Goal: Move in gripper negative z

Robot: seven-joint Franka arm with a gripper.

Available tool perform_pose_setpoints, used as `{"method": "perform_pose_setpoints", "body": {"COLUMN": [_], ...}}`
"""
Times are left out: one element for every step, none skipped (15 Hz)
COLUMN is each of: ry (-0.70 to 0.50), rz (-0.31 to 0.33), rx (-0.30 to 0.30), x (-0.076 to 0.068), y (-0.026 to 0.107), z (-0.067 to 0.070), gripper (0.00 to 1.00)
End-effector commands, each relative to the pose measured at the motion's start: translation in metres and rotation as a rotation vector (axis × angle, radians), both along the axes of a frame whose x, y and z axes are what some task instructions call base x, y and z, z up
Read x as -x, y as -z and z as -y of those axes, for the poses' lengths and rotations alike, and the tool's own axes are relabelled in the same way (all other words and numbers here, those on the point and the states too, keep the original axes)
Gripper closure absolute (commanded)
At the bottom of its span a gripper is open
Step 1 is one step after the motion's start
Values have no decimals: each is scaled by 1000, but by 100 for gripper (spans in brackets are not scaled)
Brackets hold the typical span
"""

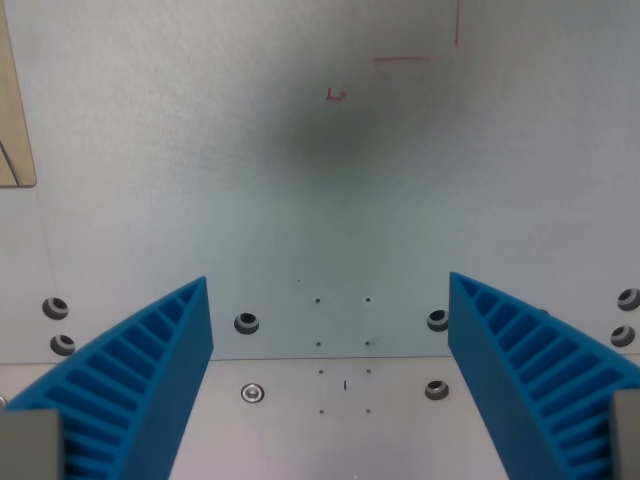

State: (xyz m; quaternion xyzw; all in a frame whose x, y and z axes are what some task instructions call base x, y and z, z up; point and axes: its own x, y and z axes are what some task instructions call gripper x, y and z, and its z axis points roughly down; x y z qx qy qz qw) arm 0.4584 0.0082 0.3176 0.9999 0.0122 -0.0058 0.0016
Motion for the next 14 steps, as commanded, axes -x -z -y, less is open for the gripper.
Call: {"method": "perform_pose_setpoints", "body": {"ry": [0, 0, 0, 0, 0, 0, 0, 0, 0, 0, 0, 0, 0, 0], "rz": [4, 4, 4, 4, 4, 4, 4, 4, 4, 4, 4, 4, 4, 4], "rx": [0, 0, 0, 0, 0, 0, 0, 0, 0, 0, 0, 0, 0, 0], "x": [0, 0, 0, 0, 0, 0, 0, 0, 0, 0, 0, -1, -1, -1], "y": [-7, -12, -17, -22, -27, -32, -37, -42, -47, -52, -57, -62, -67, -72], "z": [0, 0, 0, 0, 0, 0, 0, 0, 0, 0, 0, 0, 0, 0], "gripper": [0, 0, 0, 0, 0, 0, 0, 0, 0, 0, 0, 0, 0, 0]}}
